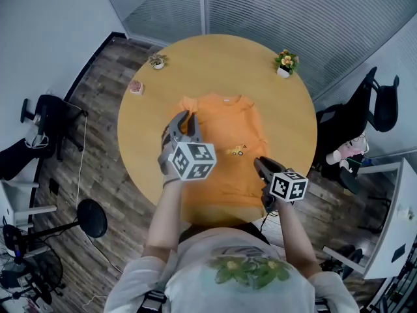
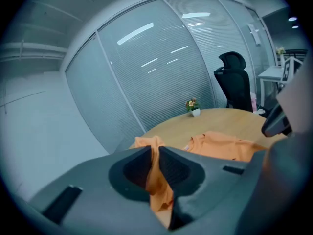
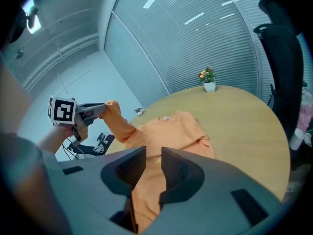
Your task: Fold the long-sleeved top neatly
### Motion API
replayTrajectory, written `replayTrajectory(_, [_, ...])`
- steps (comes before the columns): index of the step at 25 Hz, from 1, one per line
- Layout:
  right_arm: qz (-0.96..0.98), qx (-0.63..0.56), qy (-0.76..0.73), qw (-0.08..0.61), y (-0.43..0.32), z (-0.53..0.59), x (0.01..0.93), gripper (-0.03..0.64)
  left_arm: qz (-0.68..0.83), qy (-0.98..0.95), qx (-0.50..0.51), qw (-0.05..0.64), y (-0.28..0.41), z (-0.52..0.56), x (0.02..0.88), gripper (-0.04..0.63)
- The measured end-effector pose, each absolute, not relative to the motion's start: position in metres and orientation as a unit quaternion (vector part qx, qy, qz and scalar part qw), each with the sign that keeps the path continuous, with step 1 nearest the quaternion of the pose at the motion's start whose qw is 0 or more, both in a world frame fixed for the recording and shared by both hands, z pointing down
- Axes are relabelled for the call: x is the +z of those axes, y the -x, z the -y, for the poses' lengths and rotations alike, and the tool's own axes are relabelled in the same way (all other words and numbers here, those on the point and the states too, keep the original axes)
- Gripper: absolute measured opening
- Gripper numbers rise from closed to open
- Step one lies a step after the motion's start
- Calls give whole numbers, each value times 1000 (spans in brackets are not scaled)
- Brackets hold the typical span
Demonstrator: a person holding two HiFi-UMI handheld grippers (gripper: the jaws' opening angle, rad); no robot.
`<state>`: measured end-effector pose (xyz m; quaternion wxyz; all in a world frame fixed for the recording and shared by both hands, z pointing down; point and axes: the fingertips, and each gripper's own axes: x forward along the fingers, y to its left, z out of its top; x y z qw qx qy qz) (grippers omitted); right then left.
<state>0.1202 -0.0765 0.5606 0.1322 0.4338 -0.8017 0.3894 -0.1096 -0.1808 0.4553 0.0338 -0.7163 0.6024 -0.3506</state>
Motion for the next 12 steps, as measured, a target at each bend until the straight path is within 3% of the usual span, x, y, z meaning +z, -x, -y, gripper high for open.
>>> replayTrajectory(12, [785, 405, -453, 120, -159, 67, 570, 106, -508, 763, -394, 66, -15, 163, 509, 52])
